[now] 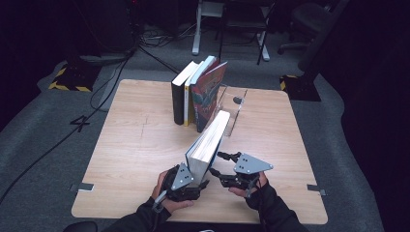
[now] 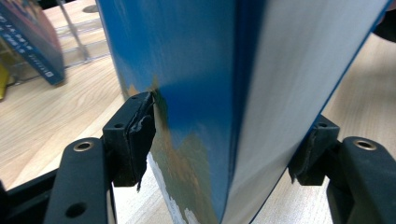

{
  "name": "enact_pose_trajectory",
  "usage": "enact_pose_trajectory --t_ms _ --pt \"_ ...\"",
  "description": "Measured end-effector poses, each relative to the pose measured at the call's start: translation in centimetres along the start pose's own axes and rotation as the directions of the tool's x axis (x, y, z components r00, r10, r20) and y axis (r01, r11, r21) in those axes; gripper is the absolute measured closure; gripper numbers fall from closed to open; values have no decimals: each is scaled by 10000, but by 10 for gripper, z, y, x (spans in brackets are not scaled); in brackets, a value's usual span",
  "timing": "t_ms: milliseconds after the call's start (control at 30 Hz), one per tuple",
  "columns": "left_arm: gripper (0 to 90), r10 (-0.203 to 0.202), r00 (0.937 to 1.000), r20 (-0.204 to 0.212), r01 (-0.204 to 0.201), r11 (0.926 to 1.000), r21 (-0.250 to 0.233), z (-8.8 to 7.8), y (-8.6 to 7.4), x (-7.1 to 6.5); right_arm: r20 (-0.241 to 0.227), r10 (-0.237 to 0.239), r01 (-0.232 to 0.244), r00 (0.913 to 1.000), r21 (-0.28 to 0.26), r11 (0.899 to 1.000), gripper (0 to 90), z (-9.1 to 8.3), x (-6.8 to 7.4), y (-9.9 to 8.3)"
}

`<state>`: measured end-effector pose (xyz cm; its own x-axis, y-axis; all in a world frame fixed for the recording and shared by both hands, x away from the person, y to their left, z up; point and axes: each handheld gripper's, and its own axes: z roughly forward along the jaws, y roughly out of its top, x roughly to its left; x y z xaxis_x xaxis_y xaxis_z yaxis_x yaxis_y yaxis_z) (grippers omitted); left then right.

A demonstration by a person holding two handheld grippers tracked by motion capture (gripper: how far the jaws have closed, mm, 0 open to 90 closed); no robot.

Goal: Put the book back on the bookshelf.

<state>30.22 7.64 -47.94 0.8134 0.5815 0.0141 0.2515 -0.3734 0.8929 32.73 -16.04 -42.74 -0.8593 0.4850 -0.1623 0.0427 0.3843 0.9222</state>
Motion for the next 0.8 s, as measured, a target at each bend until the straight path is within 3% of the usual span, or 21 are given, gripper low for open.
enact_pose_trajectory --t_ms 133,300,433,500,567,667,800 --pt "371 82 9999 143 -82 10000 11 -3 0 4 170 32 -34 9999 127 9999 404 0 -2 -1" --pt "492 225 9994 280 -235 9991 362 -12 0 16 522 72 -88 9986 292 9995 380 -5 -12 -5" --pt "557 -14 9992 397 -5 9988 486 -17 -1 28 709 31 -67 9975 512 9987 357 -10 -19 -8" --pt "578 -69 9978 660 27 9980 637 -20 -1 35 815 -43 -9 9967 631 9980 347 -13 -21 -9" --pt "584 -19 9940 1093 -68 9968 791 -23 -1 44 826 -67 4 9966 761 9971 338 -16 -24 -11" --pt "590 227 9830 1823 -404 9948 940 -30 -3 55 837 57 -129 9965 851 9963 329 -20 -29 -16" --pt "590 470 9706 2360 -716 9927 971 -37 -6 59 699 220 -290 9973 1010 9945 321 -22 -34 -21"
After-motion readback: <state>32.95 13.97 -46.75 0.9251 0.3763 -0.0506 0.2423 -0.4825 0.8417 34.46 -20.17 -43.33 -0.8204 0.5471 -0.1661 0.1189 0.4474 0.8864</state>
